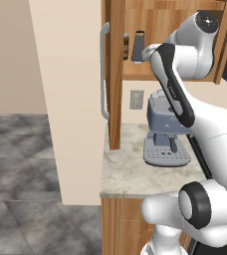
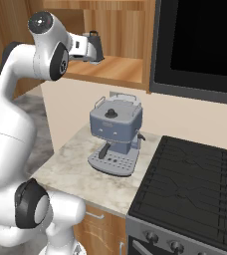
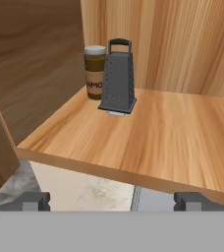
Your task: Pick the cheese from the fridge and the cheese grater from the cabinet and place them next to the salad bowl.
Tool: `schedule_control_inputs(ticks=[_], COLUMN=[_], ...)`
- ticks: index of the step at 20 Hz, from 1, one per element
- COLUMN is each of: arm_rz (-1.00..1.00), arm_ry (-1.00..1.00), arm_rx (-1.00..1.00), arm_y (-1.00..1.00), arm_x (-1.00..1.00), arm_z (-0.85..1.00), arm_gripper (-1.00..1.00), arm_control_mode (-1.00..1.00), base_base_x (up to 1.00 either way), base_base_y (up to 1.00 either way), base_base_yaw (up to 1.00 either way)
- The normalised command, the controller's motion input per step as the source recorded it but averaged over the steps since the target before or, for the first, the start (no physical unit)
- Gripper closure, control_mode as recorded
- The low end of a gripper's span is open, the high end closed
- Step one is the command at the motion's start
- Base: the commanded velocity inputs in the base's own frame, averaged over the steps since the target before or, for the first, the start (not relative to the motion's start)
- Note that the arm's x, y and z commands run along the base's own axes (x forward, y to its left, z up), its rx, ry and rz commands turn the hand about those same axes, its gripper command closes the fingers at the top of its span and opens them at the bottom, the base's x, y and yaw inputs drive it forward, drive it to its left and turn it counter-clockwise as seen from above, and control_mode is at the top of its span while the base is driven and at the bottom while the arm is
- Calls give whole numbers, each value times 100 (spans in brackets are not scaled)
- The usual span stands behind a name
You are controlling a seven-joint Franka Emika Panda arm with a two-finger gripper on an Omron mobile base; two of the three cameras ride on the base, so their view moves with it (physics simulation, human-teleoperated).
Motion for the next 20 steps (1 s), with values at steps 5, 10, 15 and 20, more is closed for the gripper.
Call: schedule_control_inputs(ticks=[5, 10, 15, 20], arm_rz=[0, 0, 0, -1], arm_ry=[0, 0, 0, 0], arm_rx=[0, 0, 0, 0], arm_y=[4, 4, 9, 8], arm_x=[50, 52, 49, 45], arm_z=[-1, -5, 0, -4], arm_gripper=[-100, -100, -100, -100], arm_control_mode=[-100, -100, -100, -100], base_base_x=[0, 0, 0, 0], base_base_y=[0, 0, 0, 0], base_base_yaw=[0, 0, 0, 0])
